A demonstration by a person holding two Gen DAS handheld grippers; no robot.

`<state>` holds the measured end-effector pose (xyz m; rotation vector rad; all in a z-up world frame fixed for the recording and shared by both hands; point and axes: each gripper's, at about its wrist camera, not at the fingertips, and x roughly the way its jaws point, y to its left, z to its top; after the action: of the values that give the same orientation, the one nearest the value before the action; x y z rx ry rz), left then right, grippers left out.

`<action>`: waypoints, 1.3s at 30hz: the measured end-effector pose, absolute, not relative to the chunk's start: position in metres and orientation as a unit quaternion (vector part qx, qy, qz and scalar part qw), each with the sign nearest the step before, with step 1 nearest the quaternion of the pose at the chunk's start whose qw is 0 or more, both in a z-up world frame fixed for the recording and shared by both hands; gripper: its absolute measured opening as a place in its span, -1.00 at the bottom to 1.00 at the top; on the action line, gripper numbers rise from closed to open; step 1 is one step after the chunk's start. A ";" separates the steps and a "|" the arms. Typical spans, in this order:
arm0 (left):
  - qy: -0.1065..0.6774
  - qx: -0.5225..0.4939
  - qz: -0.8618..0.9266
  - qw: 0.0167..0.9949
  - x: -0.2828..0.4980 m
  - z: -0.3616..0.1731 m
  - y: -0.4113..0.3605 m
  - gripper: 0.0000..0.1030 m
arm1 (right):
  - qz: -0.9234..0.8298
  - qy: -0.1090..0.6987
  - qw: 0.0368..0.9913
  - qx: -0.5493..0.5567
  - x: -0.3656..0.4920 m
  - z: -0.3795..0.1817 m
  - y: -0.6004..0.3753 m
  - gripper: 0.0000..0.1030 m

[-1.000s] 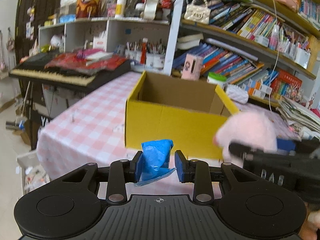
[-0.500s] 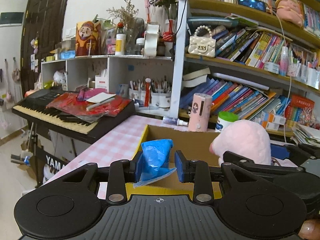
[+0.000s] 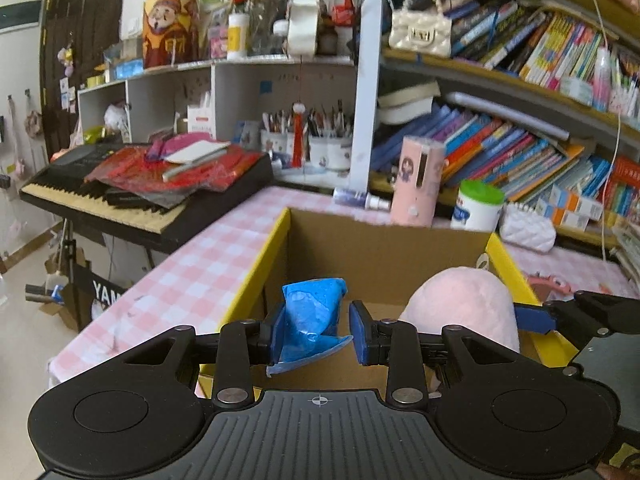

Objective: Organize objects
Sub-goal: 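Release the pink pig into the box with the right tool while the left tool drops the blue piece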

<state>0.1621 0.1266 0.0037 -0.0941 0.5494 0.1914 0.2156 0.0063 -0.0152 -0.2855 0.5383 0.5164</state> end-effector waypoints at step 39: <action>0.248 -0.078 0.127 0.957 0.161 0.011 0.116 0.46 | 0.351 0.261 0.894 -0.094 0.246 0.002 -0.026 0.39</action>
<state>0.1606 0.1160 0.0109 -0.1574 0.5038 0.2583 0.2458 -0.0264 0.0021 -0.1939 0.5405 0.7278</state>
